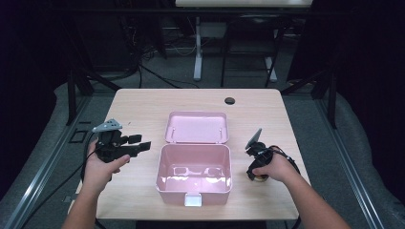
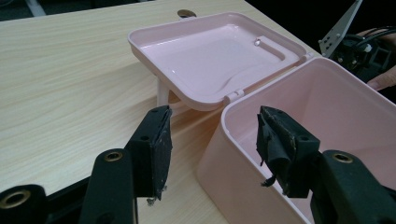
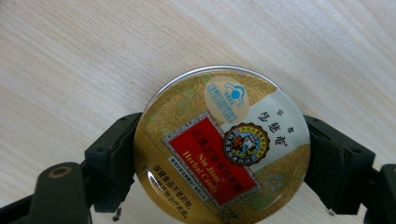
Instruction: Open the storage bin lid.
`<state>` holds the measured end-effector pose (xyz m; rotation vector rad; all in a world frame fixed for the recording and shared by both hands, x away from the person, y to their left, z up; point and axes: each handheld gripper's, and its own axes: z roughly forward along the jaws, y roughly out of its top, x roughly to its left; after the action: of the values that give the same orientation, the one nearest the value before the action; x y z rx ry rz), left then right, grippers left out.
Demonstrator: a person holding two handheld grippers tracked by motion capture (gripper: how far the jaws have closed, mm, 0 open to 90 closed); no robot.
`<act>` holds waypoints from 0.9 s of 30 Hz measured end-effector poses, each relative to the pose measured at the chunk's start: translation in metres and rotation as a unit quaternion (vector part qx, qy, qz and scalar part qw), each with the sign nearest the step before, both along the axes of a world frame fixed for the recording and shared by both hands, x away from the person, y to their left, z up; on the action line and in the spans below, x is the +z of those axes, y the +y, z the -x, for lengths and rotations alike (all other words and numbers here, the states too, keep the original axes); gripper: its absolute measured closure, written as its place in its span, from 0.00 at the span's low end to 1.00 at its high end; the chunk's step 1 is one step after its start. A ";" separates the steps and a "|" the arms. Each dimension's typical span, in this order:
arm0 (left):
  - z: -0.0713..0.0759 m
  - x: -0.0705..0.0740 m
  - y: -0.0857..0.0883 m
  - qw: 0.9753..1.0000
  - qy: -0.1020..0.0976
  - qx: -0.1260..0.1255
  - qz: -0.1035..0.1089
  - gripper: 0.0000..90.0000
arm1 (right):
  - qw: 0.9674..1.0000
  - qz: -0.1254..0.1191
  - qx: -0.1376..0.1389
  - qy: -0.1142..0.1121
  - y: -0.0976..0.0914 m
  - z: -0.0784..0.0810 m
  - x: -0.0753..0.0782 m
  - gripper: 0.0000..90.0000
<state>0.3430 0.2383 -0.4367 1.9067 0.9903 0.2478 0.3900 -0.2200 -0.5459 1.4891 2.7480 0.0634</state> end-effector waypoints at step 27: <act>-0.001 -0.001 0.001 1.000 0.001 -0.001 -0.002 0.50 | 0.999 0.001 0.034 -0.011 0.015 0.006 0.049 0.22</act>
<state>0.3441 0.2395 -0.4378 1.9112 0.9908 0.2460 0.3836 -0.2051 -0.4964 1.3843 2.7798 0.0766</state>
